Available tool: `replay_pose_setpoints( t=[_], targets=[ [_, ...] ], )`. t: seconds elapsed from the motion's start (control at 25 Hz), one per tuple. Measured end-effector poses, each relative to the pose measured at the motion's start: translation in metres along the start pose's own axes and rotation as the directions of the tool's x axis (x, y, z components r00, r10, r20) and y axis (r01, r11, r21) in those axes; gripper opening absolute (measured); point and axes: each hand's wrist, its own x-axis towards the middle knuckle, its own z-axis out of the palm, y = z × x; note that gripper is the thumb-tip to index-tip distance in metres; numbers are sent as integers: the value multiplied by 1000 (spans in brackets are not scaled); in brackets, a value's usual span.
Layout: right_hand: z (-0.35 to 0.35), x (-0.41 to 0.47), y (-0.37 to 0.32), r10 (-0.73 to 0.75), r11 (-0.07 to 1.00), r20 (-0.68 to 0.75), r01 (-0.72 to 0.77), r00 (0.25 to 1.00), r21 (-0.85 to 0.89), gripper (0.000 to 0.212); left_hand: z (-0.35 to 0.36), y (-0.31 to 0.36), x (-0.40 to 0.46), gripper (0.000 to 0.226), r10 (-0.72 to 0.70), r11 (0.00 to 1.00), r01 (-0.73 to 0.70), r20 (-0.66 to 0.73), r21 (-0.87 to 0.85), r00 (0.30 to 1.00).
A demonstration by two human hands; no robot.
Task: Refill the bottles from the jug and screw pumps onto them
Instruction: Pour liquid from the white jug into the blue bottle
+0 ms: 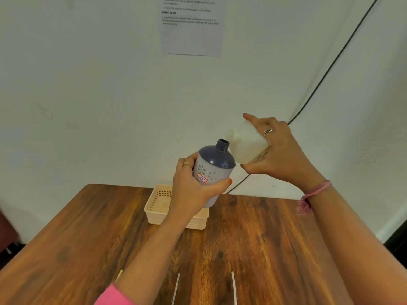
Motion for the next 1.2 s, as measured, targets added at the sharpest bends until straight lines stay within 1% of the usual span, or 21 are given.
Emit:
replay_pose_setpoints(
  t=[0.32,0.72,1.2],
  targets=[
    [-1,4,-1,-59,996,-16,58,998,-74,108,-2,1,-2,73,2,1000,-2,-27,17,1000],
    [-5,4,-5,-63,992,-8,62,998,-111,108,-4,1,-4,74,4,1000,-4,-31,-28,1000],
    [-7,4,-6,-92,985,-13,90,996,-147,107,-2,2,-6,74,12,999,-13,-28,-38,1000]
  ],
)
